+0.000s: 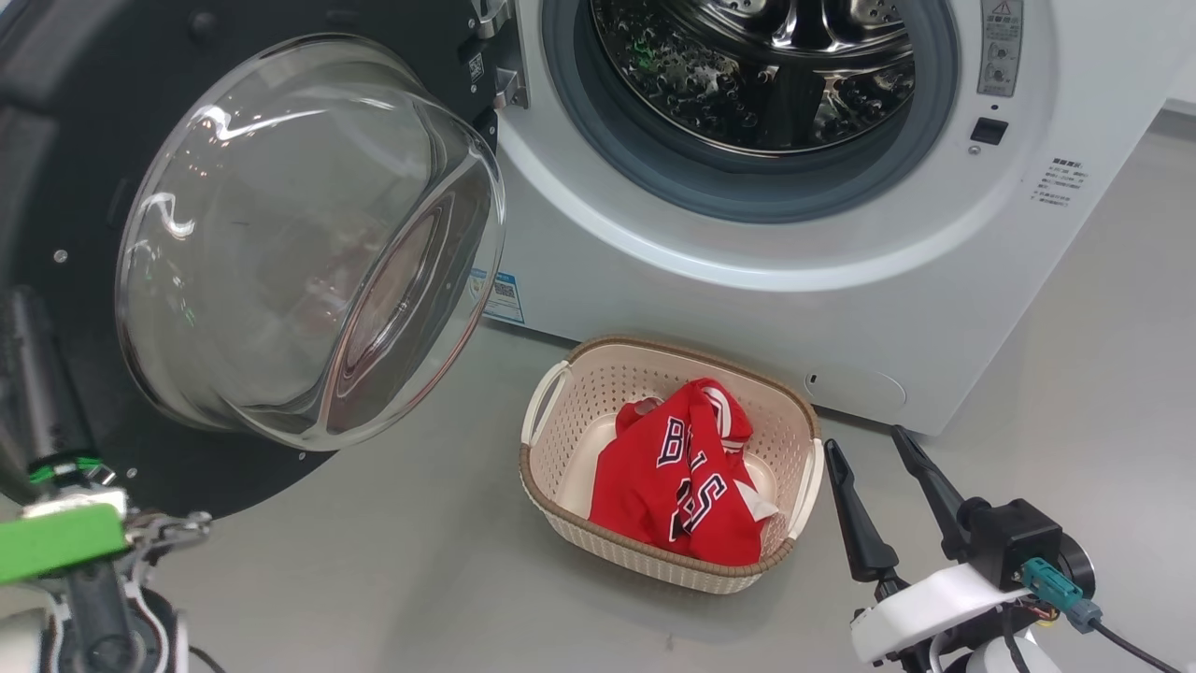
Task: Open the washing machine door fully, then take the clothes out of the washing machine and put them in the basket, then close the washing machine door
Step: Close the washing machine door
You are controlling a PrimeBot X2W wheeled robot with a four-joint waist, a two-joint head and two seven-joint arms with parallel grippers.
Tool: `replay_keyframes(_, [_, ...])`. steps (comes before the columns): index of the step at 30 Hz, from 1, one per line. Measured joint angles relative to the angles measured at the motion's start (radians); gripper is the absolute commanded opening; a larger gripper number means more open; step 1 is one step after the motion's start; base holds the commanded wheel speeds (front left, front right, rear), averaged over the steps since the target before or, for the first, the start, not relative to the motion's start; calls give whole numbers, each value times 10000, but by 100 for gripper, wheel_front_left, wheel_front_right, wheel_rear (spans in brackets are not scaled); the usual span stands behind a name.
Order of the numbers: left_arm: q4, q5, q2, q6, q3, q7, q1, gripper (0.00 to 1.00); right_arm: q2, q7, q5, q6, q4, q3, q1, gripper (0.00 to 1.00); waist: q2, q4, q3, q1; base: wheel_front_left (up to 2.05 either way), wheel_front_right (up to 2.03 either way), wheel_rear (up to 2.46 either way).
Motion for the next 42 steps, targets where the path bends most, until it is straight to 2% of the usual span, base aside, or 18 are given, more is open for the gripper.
replay_keyframes(8, [838, -1229, 545, 224, 1799, 211, -1132, 0, -94, 13, -19, 4, -111, 13, -232, 100, 0, 2, 242, 0, 0, 0, 0])
replay_keyframes(17, [2468, -2217, 1958, 867, 3145, 970, -1742, 0, -173, 130, -63, 13, -230, 56, -283, 100, 0, -112, 494, 0, 0, 0, 0])
replay_keyframes(24, [3638, -2535, 2844, 1252, 3066, 2105, -1941, 0, -288, 190, -75, 46, -278, 46, -432, 100, 0, -174, 710, 0, 0, 0, 0])
replay_keyframes(29, [4297, -2984, 3133, 1386, 2763, 2995, -1975, 0, -343, 234, -75, 88, -280, 33, -449, 100, 0, -202, 771, 0, 0, 0, 0])
replay_keyframes(38, [4748, -3607, 3459, 1381, 2577, 4184, -2095, 0, -410, 265, -75, 88, -286, -10, -460, 100, 0, -200, 836, 0, 0, 0, 0])
replay_keyframes(42, [4886, -3806, 3630, 1172, 2575, 4719, -2102, 0, -428, 276, -75, 88, -288, -19, -463, 100, 0, -173, 849, 0, 0, 0, 0])
